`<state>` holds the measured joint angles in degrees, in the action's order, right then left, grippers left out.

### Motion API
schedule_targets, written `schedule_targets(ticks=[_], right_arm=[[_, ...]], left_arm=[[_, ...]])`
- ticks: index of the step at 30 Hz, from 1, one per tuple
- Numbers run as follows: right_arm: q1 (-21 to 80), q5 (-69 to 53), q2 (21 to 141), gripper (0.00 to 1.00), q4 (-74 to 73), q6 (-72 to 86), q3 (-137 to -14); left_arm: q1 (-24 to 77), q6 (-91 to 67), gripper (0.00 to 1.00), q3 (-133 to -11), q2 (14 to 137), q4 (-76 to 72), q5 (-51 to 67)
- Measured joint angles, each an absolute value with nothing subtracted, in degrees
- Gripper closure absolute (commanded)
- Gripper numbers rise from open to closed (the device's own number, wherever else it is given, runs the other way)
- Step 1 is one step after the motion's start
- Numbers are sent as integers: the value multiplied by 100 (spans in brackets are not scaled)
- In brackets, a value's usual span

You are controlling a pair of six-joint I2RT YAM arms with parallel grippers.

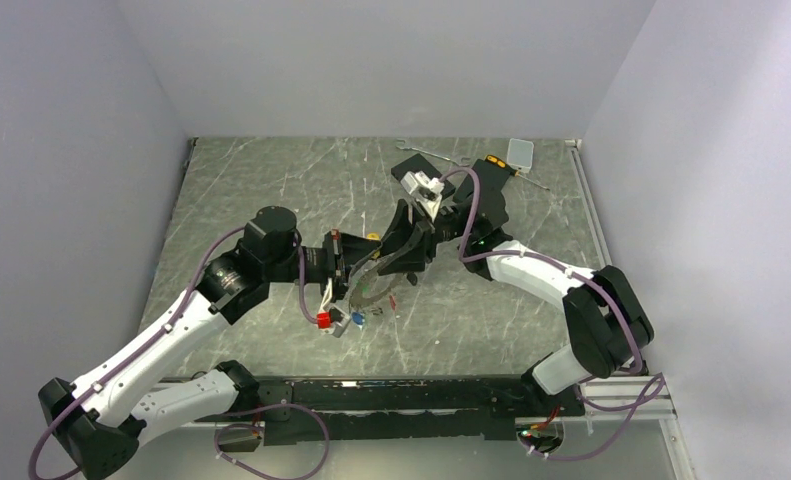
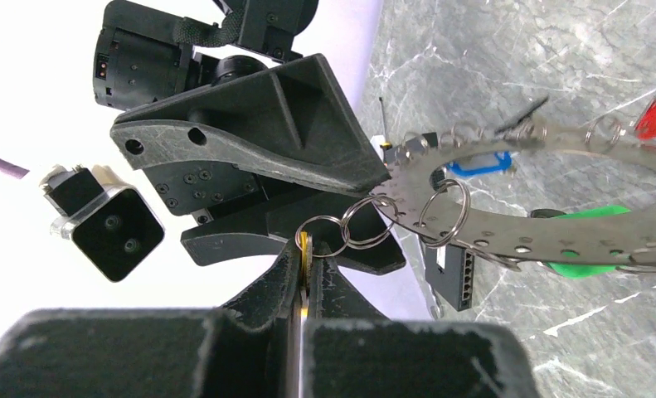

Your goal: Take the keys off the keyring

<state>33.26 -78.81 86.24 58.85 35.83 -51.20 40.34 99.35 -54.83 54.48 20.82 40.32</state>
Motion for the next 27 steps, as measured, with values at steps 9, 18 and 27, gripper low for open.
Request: schedule_targets(ticks=[9,18,27], right_arm=[[3406,-7878,8639,70,6130,3710,-5048],[3417,-7942,8646,57,6482,4032,-4941],[3417,-8005,8646,68,6746,4278,-4908]], left_arm=[[4034,9935,100,-5483,5448,2036,4115],[4034,9926,100,-5452,5406,2053,4084],[4034,9929,100,-5452,5393,2045,4080]])
